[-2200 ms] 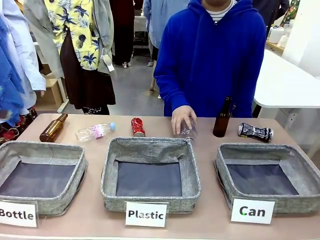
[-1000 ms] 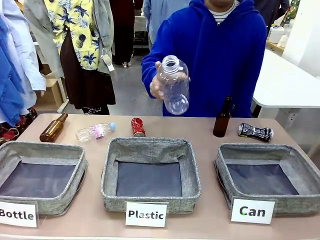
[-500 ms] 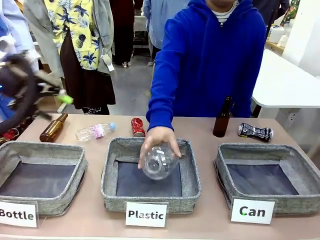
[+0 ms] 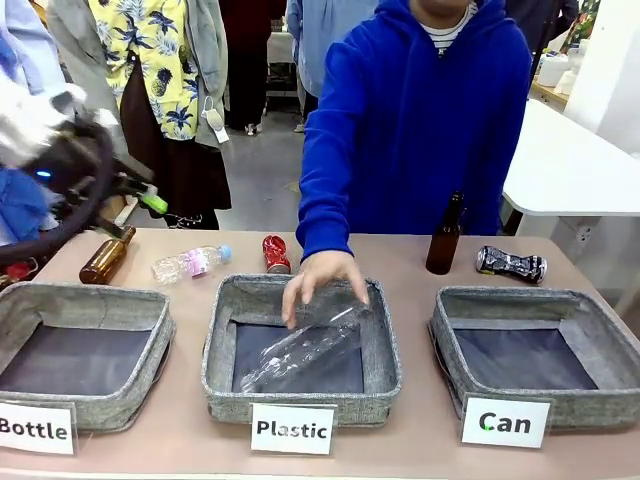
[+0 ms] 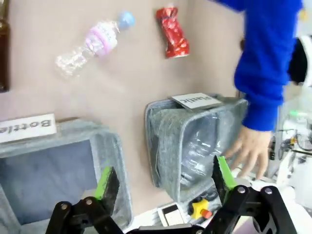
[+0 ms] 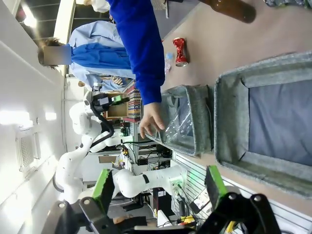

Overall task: Sort the can waste into the basket.
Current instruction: Pick up the can waste from the table and place it in the right Fabric basket.

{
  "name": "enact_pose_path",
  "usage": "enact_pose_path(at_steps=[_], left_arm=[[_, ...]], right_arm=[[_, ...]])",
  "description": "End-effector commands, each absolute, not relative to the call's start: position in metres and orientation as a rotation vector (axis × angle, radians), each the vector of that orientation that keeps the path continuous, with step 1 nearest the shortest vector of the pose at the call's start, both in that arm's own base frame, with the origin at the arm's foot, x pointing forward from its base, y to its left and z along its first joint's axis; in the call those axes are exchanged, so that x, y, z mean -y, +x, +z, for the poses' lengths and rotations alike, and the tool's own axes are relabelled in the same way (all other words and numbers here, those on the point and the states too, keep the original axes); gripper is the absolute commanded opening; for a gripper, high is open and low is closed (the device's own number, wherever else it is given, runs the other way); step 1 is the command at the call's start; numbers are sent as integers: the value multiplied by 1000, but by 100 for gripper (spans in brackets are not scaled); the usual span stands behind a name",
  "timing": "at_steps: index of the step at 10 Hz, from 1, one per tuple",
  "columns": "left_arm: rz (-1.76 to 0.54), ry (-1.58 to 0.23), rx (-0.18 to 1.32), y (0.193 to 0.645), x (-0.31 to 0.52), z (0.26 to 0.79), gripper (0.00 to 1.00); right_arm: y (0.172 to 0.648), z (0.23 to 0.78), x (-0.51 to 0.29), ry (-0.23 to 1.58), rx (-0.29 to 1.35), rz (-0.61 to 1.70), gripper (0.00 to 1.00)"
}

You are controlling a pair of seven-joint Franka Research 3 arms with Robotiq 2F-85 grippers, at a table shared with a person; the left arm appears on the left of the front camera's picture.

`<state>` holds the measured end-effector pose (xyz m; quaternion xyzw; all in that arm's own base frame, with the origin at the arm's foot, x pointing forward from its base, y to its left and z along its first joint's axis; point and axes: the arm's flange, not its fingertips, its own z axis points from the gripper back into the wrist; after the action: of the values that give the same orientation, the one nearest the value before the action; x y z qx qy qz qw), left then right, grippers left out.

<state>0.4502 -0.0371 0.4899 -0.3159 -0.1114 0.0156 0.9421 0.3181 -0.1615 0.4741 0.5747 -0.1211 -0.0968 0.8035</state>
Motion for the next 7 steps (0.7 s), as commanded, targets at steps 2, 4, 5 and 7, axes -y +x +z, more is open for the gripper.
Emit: enact_pose_path(at_steps=[2,4,5,7], left_arm=[[70,-884,271,383,-50,482,100],[113,-902,307,363,-62,469,100],[92,-890,313,363,-56,473,100],[47,-811,322,379,-24,493,100]], right_arm=[[317,475,163,1230,273,-182,100],[317,475,163,1230,273,-182,100],[317,475,163,1230,273,-182,100],[317,475,163,1230,273,-182,100]])
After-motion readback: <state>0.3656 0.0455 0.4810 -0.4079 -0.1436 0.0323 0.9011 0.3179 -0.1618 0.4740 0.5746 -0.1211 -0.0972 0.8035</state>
